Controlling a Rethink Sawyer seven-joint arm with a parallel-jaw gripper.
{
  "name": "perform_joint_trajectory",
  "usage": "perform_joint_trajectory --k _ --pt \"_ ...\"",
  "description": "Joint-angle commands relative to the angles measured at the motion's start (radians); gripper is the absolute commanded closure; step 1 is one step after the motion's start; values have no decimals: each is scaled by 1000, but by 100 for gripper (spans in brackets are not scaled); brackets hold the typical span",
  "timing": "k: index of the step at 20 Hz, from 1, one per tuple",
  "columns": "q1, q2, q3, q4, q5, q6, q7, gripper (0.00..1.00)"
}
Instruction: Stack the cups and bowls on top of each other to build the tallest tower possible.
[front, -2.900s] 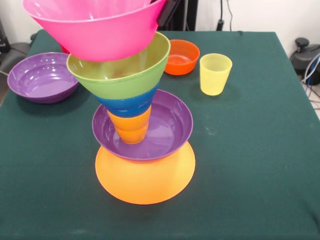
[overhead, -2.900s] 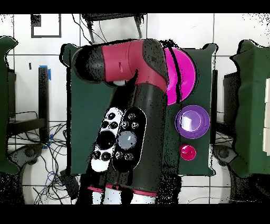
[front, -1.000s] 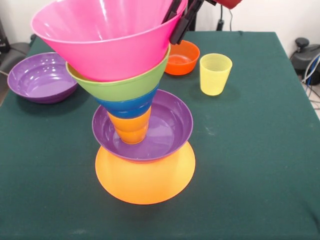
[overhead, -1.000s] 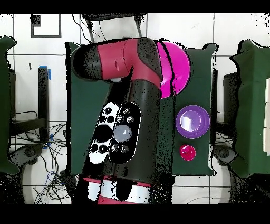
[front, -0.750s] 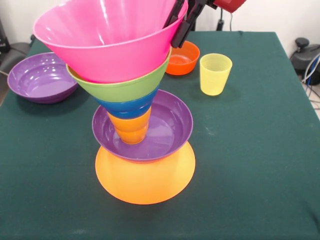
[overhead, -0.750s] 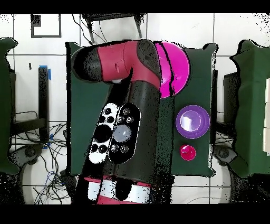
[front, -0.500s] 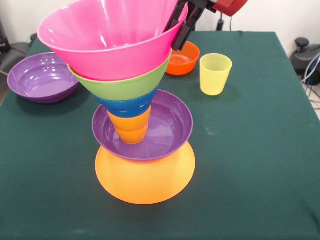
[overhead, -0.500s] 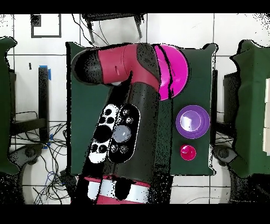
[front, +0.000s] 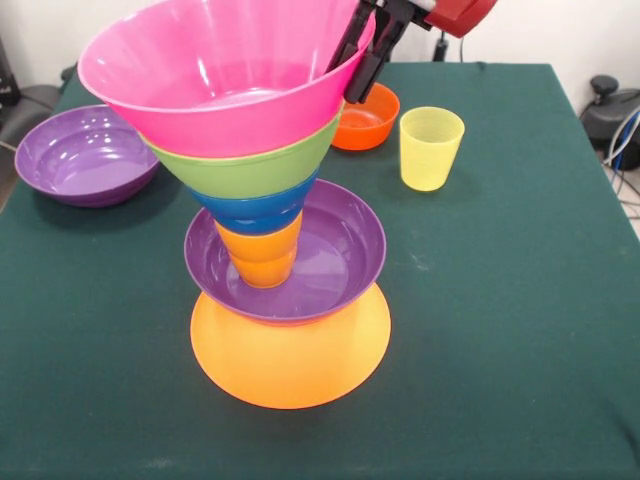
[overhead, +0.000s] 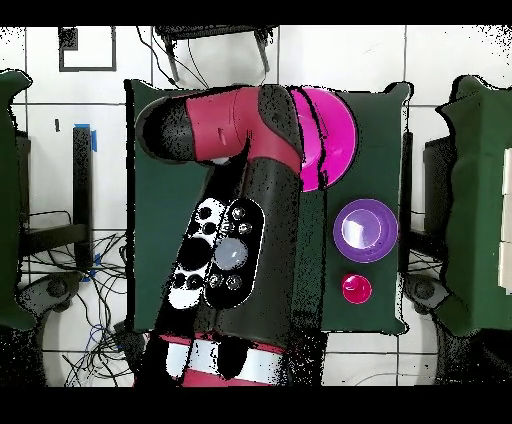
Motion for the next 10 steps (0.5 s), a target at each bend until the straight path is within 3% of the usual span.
perform_joint_trajectory --k 1,2,3,10 --pt "15 -5 77 85 0 -52 66 100" --pt "14 -6 79 87 -1 -61 64 100" --pt "10 -10 84 92 0 -76 59 0" --pt "11 -9 83 74 -2 -45 31 0"
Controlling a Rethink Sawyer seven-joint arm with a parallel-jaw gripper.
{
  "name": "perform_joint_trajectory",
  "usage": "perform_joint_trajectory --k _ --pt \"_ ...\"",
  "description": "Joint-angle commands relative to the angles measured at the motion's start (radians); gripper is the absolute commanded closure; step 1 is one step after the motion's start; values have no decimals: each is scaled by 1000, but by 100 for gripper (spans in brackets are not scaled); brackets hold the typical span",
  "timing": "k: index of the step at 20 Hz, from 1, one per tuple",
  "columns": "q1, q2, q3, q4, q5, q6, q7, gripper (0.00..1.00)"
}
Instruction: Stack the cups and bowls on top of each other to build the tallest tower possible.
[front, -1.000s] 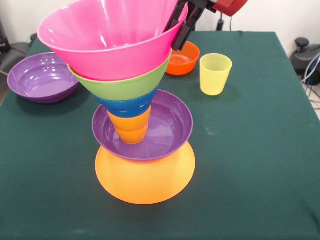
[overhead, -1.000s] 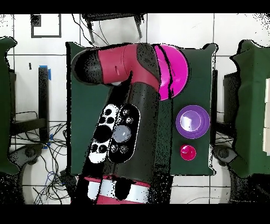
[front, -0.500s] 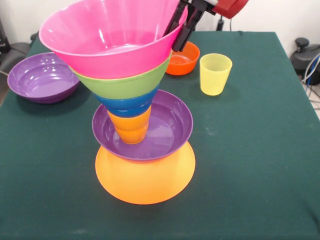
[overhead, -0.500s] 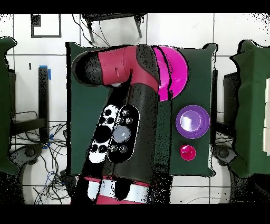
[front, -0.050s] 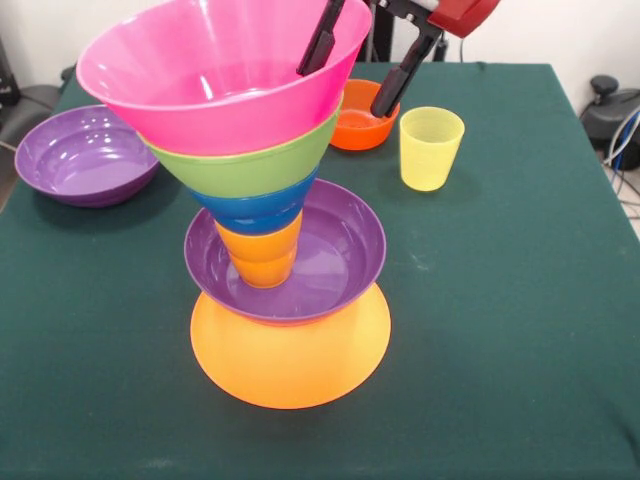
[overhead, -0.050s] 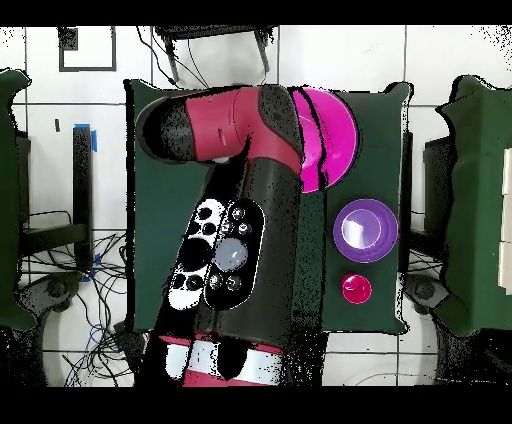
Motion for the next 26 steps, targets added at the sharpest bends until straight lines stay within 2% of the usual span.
perform_joint_trajectory --k 1,17,26 --pt "10 -8 84 74 -1 -14 28 0" --pt "32 -17 62 55 -12 21 42 0" --pt "64 -31 36 28 -8 81 56 0"
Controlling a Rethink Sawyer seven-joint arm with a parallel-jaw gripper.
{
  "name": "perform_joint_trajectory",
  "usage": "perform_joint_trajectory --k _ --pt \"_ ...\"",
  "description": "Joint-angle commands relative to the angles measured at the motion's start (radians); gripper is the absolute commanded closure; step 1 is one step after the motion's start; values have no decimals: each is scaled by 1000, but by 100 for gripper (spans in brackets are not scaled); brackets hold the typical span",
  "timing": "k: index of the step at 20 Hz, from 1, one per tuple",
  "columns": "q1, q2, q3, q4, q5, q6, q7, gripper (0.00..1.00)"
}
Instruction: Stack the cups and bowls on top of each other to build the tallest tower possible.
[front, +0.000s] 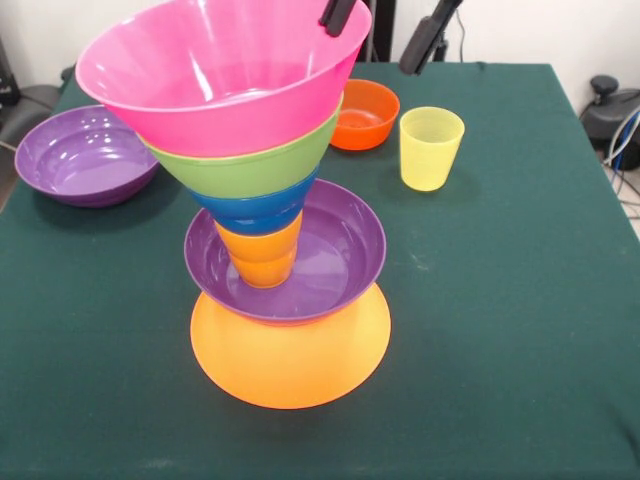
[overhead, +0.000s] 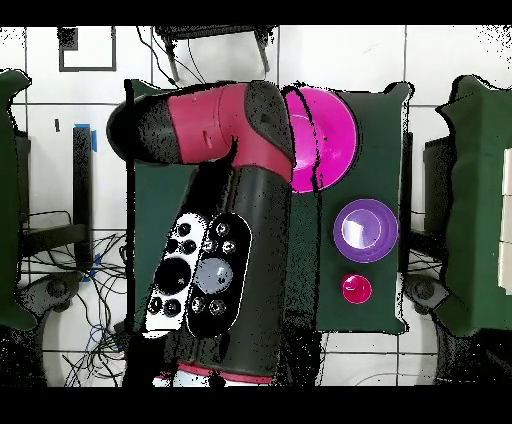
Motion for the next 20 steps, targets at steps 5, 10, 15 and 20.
perform_joint_trajectory --k 5,10,15,20 --pt "49 18 34 4 -14 114 51 0" --pt "61 25 26 -9 -6 127 60 0" --pt "75 33 21 -11 3 130 83 0" --pt "81 30 27 54 18 65 126 0"
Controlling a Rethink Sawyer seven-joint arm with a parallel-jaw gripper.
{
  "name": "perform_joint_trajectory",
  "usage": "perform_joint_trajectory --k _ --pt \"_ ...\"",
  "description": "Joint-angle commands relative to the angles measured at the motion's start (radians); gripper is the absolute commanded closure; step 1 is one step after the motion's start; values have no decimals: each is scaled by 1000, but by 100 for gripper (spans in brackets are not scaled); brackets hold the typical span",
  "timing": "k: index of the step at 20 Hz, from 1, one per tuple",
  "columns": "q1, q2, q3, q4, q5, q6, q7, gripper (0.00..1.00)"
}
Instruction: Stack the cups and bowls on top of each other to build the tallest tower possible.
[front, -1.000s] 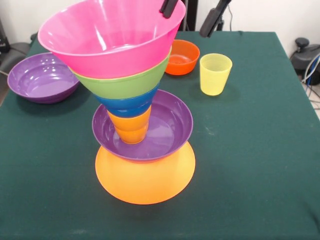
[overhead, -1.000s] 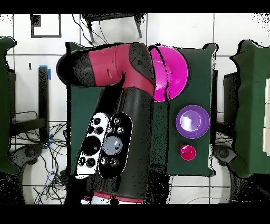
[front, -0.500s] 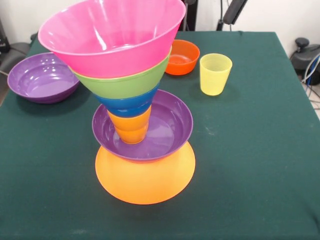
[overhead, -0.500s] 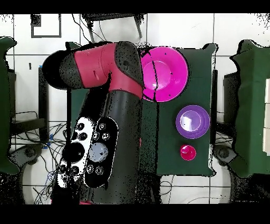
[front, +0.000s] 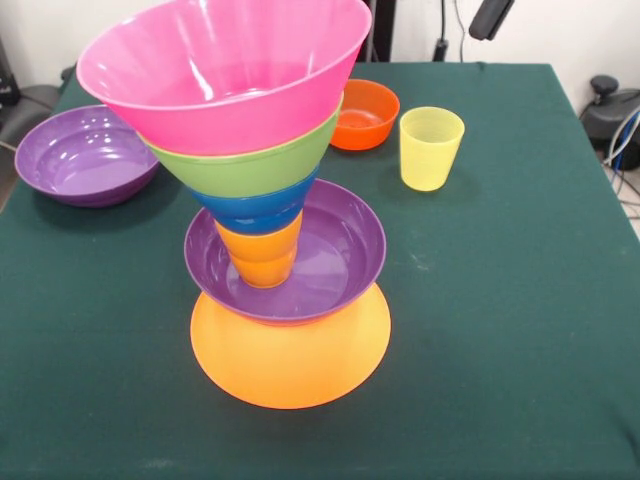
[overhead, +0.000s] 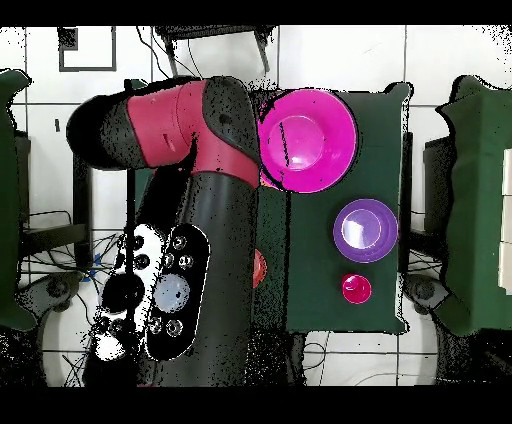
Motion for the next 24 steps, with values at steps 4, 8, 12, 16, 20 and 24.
perform_joint_trajectory --k 4,8,12,16,20,24 --pt "29 33 54 167 22 -24 172 0" --pt "66 36 20 211 18 -60 248 0" --pt "126 49 -33 252 27 -85 359 0" --pt "152 56 -50 303 47 -140 414 0" --pt "181 65 -75 346 47 -192 476 0" --pt "234 95 -137 378 29 -302 599 0"
